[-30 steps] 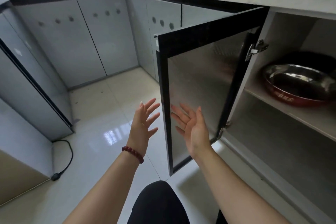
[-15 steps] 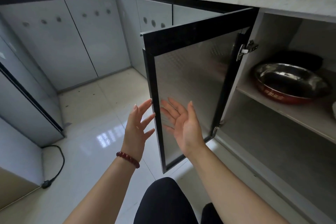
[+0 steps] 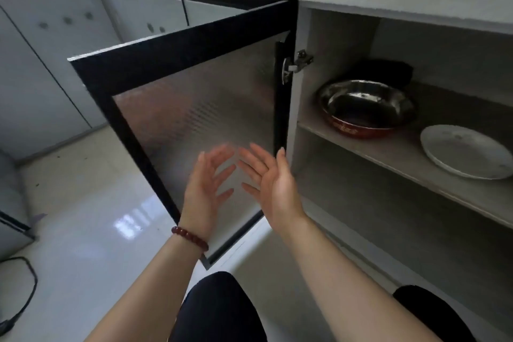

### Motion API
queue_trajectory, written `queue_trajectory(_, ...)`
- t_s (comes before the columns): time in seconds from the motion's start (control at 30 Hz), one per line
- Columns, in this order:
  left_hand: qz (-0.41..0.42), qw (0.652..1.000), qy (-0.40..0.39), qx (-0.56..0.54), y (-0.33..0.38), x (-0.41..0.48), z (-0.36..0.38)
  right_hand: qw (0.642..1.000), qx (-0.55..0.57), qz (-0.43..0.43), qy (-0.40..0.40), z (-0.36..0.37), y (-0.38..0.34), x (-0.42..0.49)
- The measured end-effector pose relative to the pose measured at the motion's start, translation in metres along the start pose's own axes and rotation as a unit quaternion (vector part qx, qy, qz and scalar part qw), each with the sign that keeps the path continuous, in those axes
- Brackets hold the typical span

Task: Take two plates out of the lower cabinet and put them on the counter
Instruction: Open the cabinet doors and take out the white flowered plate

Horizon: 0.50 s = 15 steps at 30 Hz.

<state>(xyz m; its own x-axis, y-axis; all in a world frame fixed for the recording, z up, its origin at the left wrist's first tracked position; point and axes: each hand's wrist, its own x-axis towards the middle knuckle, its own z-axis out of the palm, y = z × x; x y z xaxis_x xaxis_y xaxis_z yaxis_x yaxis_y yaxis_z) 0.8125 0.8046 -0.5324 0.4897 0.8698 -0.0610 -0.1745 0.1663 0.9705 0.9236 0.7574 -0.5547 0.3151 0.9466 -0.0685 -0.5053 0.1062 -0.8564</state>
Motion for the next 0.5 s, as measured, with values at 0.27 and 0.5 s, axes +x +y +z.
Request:
queue_trajectory(0.27,-0.048,0.992,-0.113,-0.008,-0.035,0.023,0.160,0.991,-0.002,-0.047,0.127,-0.129,-0.083,-0.042)
queue_trajectory(0.5,-0.075,0.975,-0.209,-0.015,-0.054,0.037,0.271,0.968,-0.027,-0.087,0.233,-0.217,-0.137,-0.073)
